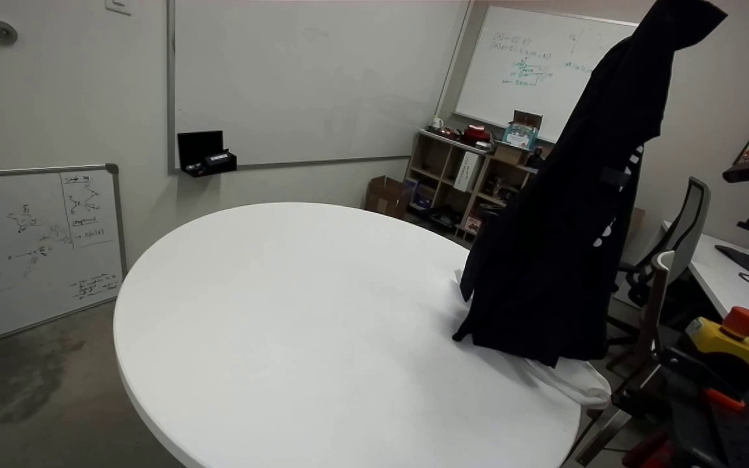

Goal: Hang the black shirt on the black stand

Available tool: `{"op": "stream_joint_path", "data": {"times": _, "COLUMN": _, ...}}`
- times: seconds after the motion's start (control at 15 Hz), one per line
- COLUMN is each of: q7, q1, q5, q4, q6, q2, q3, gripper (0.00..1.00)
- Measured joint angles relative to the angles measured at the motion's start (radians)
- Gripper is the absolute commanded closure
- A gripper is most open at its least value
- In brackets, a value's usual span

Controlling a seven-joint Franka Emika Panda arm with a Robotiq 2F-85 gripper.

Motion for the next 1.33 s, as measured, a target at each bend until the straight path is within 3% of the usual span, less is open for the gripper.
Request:
{"op": "stream_joint_path", "data": {"times": 0.8, "q7": 0.099, "q1": -0.024, "q5": 0.11, "q4": 0.574, "q6": -0.266, "q2": 0.378, "q3": -0.026, "gripper": 1.0}}
{"op": "stream_joint_path", "data": {"times": 1.33, "q7": 0.198, "q1": -0.028, "q5": 0.126, "q4": 0.889, "q6": -0.401, "q2": 0.719, "q3": 0.0, "gripper": 1.0}}
